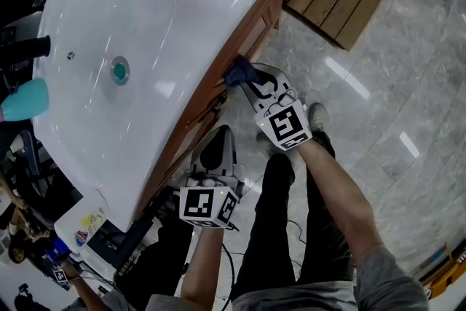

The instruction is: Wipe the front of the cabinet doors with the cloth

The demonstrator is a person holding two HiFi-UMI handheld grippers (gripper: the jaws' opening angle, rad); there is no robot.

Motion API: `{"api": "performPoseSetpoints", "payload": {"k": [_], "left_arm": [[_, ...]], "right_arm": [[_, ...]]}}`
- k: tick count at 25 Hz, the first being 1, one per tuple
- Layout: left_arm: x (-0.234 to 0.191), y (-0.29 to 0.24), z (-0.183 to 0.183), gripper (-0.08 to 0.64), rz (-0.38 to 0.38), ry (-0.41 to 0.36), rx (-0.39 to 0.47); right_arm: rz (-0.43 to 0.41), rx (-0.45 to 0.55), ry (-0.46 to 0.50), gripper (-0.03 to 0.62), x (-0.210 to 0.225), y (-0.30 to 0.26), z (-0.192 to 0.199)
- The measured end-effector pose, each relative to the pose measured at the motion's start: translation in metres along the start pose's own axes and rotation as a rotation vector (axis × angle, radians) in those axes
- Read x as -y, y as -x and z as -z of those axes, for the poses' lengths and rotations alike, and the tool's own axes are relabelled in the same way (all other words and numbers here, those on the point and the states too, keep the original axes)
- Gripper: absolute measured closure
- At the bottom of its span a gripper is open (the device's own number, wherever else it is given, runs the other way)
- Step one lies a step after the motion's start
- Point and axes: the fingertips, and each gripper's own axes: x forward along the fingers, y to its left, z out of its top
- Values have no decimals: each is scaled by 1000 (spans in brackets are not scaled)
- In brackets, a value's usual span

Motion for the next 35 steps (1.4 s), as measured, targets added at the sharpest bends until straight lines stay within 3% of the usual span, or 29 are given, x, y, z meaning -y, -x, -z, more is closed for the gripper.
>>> {"api": "performPoseSetpoints", "payload": {"k": [35], "left_arm": [[54, -83, -34, 554, -16, 25, -53]], "right_arm": [[27, -17, 2, 509, 129, 6, -20]]}}
